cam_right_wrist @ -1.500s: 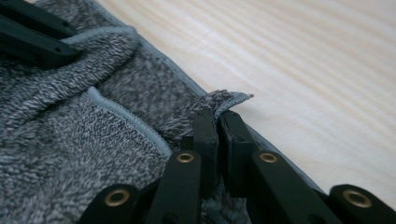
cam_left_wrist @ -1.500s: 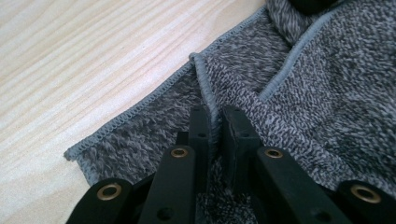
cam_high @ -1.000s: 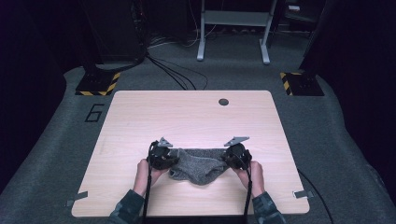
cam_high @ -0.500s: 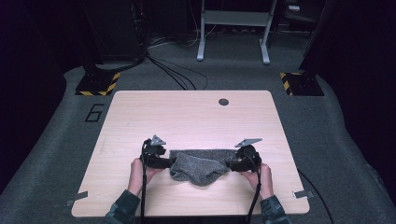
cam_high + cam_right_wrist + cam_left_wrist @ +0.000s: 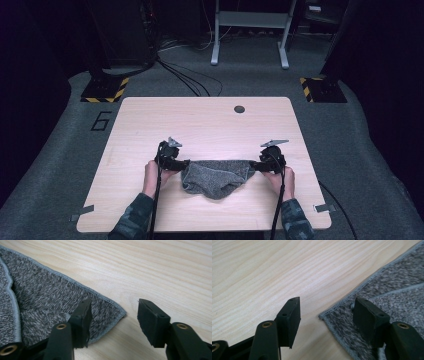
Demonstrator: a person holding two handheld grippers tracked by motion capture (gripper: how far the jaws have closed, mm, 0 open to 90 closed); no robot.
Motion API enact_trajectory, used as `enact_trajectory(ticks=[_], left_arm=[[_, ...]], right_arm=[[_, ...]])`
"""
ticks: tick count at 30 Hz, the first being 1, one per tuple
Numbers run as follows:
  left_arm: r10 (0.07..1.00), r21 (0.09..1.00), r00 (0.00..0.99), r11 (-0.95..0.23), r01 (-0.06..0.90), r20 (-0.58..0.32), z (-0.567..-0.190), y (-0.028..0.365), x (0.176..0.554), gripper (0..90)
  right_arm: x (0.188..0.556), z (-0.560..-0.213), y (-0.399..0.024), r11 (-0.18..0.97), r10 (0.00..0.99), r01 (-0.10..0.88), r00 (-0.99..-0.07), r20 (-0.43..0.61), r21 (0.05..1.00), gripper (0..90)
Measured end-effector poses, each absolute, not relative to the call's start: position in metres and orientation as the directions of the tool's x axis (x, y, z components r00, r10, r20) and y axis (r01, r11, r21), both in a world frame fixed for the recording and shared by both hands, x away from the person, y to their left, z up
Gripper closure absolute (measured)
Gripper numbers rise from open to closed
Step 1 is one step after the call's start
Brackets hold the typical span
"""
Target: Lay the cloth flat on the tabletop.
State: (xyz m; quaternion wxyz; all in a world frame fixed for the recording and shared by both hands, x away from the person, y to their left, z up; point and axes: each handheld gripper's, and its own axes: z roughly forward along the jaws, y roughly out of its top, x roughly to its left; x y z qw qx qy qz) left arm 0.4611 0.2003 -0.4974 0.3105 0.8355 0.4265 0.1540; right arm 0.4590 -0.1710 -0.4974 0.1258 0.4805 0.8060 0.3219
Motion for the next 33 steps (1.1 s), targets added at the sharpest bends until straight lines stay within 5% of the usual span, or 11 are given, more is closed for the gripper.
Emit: enact_trajectory(ticks=[17, 24, 33], left_arm=[[0.795, 0.631, 0.606, -0.479, 0.611, 0.016, -0.509, 0.195, 0.459, 53.8], [0.789, 0.628, 0.615, -0.485, 0.608, 0.014, -0.508, 0.192, 0.457, 62.6], [0.772, 0.649, 0.635, -0.495, 0.578, 0.023, -0.510, 0.186, 0.449, 84.6]], right_arm=[[0.461, -0.506, -0.157, 0.435, 0.828, 0.658, -0.561, 0.015, 0.615, 58.9], [0.459, -0.507, -0.156, 0.431, 0.820, 0.648, -0.572, 0.027, 0.628, 72.9], [0.457, -0.508, -0.156, 0.416, 0.813, 0.653, -0.579, 0.063, 0.633, 85.6]])
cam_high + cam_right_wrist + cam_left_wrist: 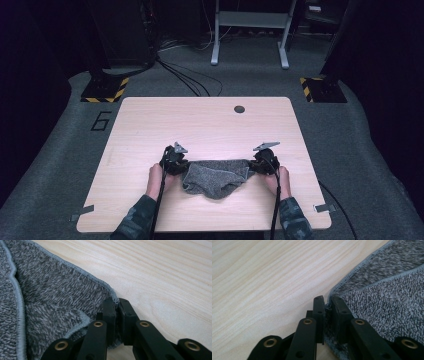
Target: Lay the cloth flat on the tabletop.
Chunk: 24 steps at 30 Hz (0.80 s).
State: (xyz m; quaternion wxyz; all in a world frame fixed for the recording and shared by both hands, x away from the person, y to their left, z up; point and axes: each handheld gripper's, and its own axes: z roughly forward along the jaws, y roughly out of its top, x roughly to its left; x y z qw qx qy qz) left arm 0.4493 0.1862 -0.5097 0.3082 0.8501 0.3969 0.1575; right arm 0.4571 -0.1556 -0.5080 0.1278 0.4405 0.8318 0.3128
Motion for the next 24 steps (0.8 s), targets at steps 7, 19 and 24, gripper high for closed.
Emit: enact_trajectory(ticks=[7, 19, 24], left_arm=[[0.776, 0.674, 0.631, -0.465, 0.573, -0.001, -0.512, 0.189, 0.448, 86.7], [0.768, 0.748, 0.640, -0.419, 0.514, -0.009, -0.477, 0.202, 0.428, 86.8], [0.762, 0.760, 0.647, -0.405, 0.508, -0.027, -0.473, 0.207, 0.417, 86.8]], right_arm=[[0.454, -0.509, -0.155, 0.408, 0.816, 0.641, -0.575, 0.055, 0.650, 86.0], [0.429, -0.471, -0.159, 0.387, 0.803, 0.553, -0.596, 0.026, 0.738, 86.0], [0.413, -0.466, -0.160, 0.381, 0.798, 0.537, -0.602, 0.025, 0.752, 86.0]])
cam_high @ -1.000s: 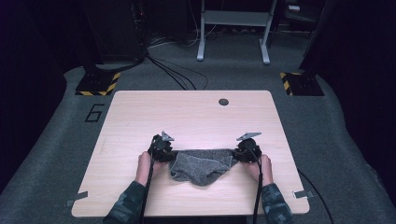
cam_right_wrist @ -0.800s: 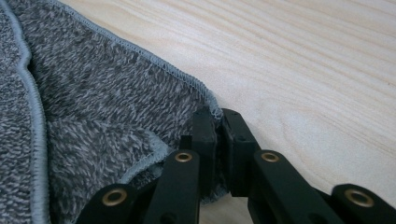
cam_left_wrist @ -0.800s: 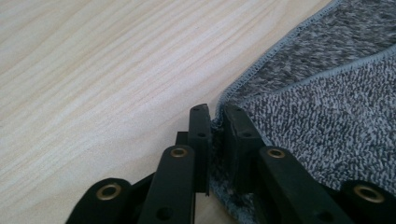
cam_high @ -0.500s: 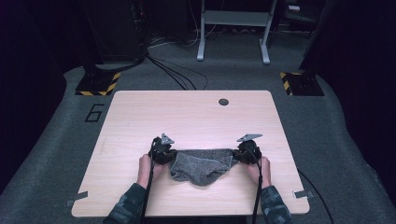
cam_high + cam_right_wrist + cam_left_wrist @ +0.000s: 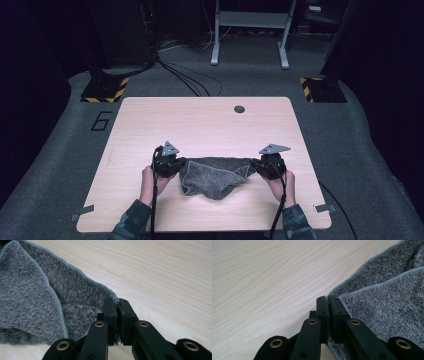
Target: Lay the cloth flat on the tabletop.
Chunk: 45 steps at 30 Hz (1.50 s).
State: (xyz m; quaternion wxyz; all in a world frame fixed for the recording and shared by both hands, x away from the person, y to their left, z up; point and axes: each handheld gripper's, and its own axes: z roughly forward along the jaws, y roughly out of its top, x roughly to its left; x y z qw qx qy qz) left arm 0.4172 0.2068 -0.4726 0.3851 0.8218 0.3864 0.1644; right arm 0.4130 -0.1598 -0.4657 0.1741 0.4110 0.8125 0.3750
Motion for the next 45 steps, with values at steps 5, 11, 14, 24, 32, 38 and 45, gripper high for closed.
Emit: enact_trajectory(ticks=[5, 11, 14, 24, 32, 38, 45], left_arm=[[0.764, 0.745, 0.645, -0.410, 0.526, -0.034, -0.478, 0.210, 0.418, 87.0], [0.767, 0.734, 0.641, -0.419, 0.535, -0.030, -0.482, 0.212, 0.436, 87.5], [0.774, 0.727, 0.633, -0.429, 0.536, -0.010, -0.477, 0.213, 0.454, 87.7], [0.806, 0.828, 0.568, -0.426, 0.364, 0.165, -0.362, 0.208, 0.504, 87.9], [0.771, 0.820, 0.600, -0.477, 0.318, 0.216, -0.374, 0.206, 0.467, 87.8], [0.755, 0.794, 0.638, -0.478, 0.375, 0.152, -0.422, 0.207, 0.441, 87.7], [0.751, 0.763, 0.657, -0.465, 0.450, 0.069, -0.461, 0.212, 0.422, 87.6]], right_arm=[[0.406, -0.465, -0.159, 0.394, 0.787, 0.533, -0.617, 0.024, 0.749, 86.1], [0.427, -0.465, -0.160, 0.399, 0.789, 0.551, -0.614, 0.032, 0.733, 86.6], [0.440, -0.462, -0.158, 0.399, 0.791, 0.547, -0.611, 0.026, 0.736, 86.8], [0.508, -0.359, -0.153, 0.414, 0.809, 0.422, -0.577, -0.113, 0.806, 87.0], [0.465, -0.355, -0.158, 0.429, 0.793, 0.375, -0.592, -0.144, 0.822, 86.6], [0.433, -0.406, -0.158, 0.432, 0.780, 0.438, -0.620, -0.083, 0.788, 86.4], [0.414, -0.444, -0.157, 0.421, 0.777, 0.502, -0.630, -0.015, 0.756, 86.3]])
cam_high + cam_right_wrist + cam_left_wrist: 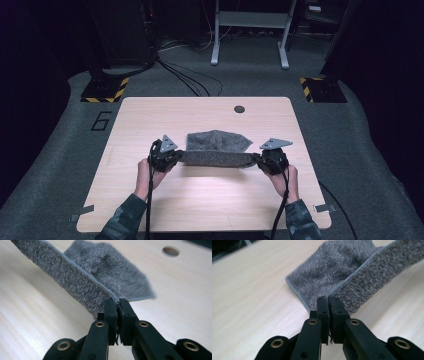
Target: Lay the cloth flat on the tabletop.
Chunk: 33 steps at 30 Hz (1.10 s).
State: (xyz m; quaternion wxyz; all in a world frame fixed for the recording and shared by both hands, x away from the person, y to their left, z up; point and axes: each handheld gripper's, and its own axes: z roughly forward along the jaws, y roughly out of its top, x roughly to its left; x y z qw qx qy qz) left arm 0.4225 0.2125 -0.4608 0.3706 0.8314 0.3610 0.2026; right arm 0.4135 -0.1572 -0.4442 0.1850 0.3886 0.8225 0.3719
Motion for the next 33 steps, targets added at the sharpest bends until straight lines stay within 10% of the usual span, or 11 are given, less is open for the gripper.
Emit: enact_trajectory(ticks=[19, 33], left_arm=[[0.747, 0.721, 0.665, -0.447, 0.529, -0.024, -0.491, 0.218, 0.419, 87.5], [0.825, 0.817, 0.552, -0.399, 0.417, 0.121, -0.380, 0.202, 0.543, 87.7]], right_arm=[[0.399, -0.479, -0.163, 0.381, 0.776, 0.573, -0.625, 0.086, 0.725, 86.2], [0.535, -0.379, -0.155, 0.410, 0.818, 0.492, -0.571, -0.070, 0.768, 87.0]])
